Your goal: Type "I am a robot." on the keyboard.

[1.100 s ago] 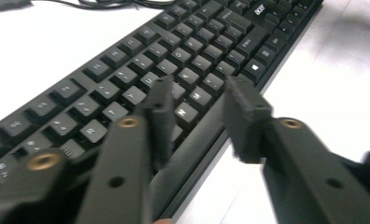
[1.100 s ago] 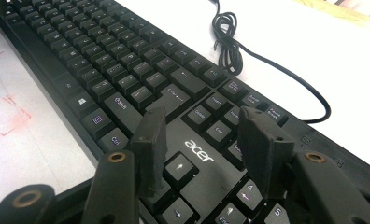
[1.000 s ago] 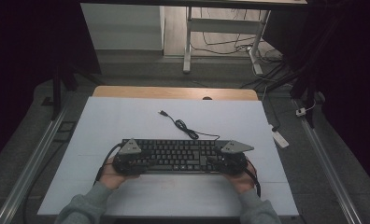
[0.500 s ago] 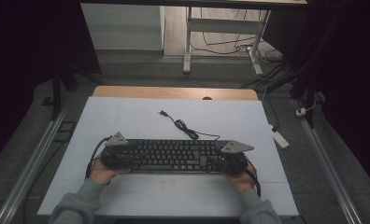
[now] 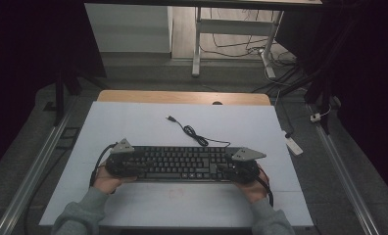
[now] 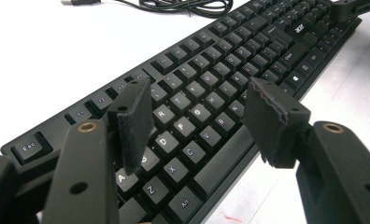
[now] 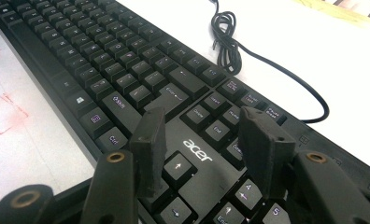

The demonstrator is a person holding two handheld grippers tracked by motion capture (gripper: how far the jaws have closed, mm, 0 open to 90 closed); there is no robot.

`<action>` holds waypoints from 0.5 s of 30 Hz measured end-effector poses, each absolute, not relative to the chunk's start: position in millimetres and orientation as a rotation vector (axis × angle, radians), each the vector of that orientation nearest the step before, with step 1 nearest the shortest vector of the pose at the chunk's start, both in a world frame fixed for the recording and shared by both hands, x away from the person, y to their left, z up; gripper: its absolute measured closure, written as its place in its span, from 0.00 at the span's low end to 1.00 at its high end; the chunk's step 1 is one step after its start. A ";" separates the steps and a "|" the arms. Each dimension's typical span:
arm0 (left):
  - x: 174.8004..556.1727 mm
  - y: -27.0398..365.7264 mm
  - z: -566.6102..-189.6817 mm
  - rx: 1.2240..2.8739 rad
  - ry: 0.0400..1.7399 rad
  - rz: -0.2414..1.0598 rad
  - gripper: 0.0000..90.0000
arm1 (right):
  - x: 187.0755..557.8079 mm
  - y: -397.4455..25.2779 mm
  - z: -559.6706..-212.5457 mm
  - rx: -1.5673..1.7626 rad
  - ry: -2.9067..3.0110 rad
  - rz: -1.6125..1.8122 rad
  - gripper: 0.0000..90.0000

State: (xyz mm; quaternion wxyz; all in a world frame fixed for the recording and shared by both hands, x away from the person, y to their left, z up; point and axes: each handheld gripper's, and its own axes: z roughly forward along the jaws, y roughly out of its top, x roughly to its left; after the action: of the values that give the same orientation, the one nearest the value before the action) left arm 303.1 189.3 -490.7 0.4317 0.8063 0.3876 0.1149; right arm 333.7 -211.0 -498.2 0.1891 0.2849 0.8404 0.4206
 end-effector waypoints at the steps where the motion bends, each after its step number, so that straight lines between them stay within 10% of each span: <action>1: 303.0 189.3 -490.6 2.010 0.966 0.287 0.47 | 333.7 -211.0 -498.2 0.801 2.364 1.181 0.57; 15: 312.1 185.9 -492.5 2.021 0.988 0.313 0.57 | 333.8 -210.7 -498.5 0.801 2.361 1.180 0.57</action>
State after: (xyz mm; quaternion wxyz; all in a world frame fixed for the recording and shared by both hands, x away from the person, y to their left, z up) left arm 312.1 185.9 -492.5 0.4214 0.8069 0.3946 0.1251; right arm 333.8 -210.7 -498.5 0.1903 0.2850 0.8404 0.4199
